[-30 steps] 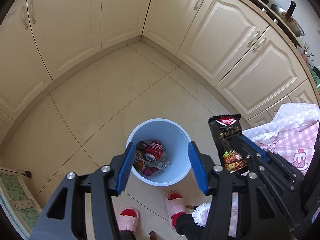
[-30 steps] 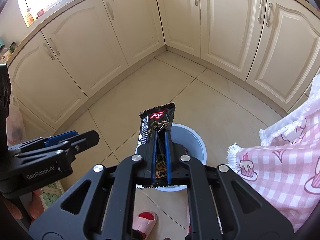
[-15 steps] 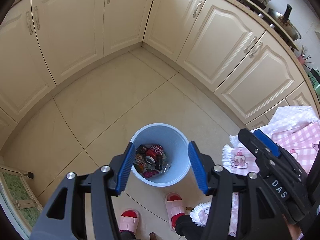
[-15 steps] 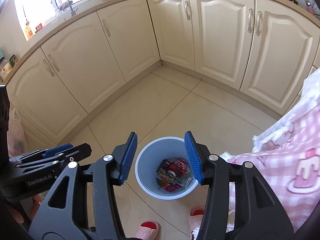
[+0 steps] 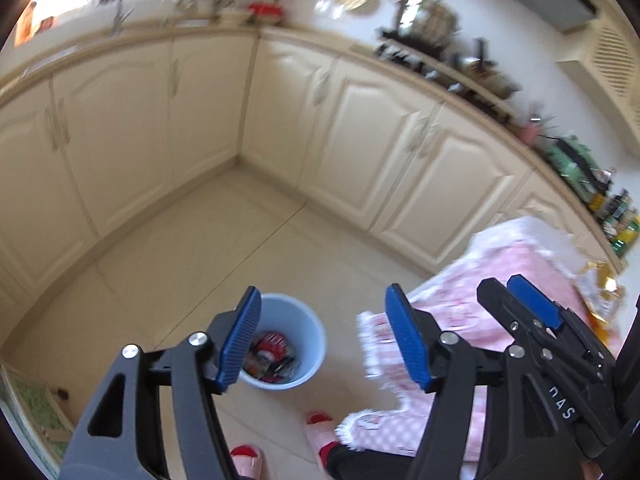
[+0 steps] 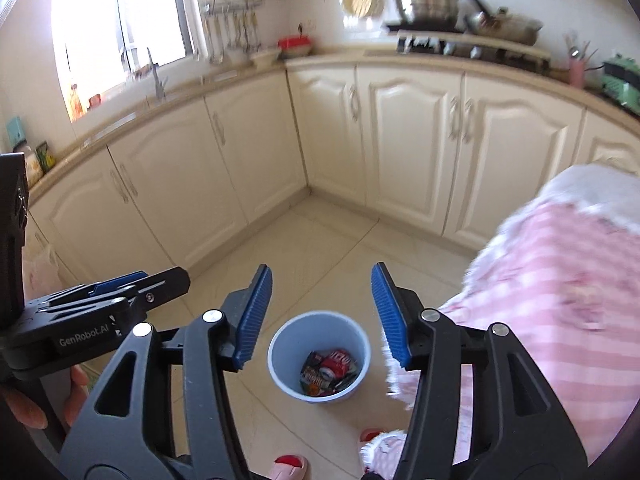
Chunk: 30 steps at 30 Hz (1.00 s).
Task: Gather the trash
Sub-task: 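Move both tools back over the table, then grasp the gold snack bag with the left tool while the right tool grasps the clear plastic bag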
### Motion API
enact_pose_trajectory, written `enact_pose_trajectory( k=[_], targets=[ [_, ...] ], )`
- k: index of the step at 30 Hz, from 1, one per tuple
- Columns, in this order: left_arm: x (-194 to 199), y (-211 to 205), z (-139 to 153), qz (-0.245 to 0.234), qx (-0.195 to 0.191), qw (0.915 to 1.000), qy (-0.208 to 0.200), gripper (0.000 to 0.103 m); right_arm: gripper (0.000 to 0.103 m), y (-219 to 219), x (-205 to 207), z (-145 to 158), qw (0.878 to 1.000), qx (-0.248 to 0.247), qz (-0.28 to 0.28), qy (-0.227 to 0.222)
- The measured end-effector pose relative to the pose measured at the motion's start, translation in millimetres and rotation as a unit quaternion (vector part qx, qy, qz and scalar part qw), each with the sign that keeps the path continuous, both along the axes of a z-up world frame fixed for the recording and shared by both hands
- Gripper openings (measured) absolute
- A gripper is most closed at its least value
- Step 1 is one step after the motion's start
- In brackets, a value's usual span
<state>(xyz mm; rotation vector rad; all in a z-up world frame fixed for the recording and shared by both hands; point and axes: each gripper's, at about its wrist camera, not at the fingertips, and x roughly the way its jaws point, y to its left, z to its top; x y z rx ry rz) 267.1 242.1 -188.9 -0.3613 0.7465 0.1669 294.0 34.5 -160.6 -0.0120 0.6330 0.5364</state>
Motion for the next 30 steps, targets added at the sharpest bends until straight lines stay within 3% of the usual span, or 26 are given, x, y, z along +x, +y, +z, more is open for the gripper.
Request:
enact_pose_trajectory(
  k=[8,13,22,26,30],
  targets=[
    [-8.7,-116.4,61.9,-0.113,0.016,0.9918,-0.056,0.066,0.059,-124.8,-49.0,58.7,0.994,0.013,-0.092,-0.064],
    [1.7,-212.9,79.3,-0.213,0.023,0.9745,-0.066,0.067,0.062,-227.7,-69.1,69.8,0.979,0.015,-0.188,-0.079],
    [37.0,-355.4,70.5,-0.337,0.030,0.9400,-0.044,0.067,0.067,-376.4,-70.3,42.2,0.946,0.029,-0.320,-0.039],
    [60.5,-401.3,57.3,-0.352,0.055,0.9339,-0.025,0.067,0.072,-405.1,-61.7,24.9,0.939,0.025,-0.343,-0.013],
    [80.3,-420.9,46.8,-0.356,0.066,0.9319,-0.019,0.067,0.075,-420.9,-44.6,8.3,0.938,0.017,-0.346,0.016]
  ],
)
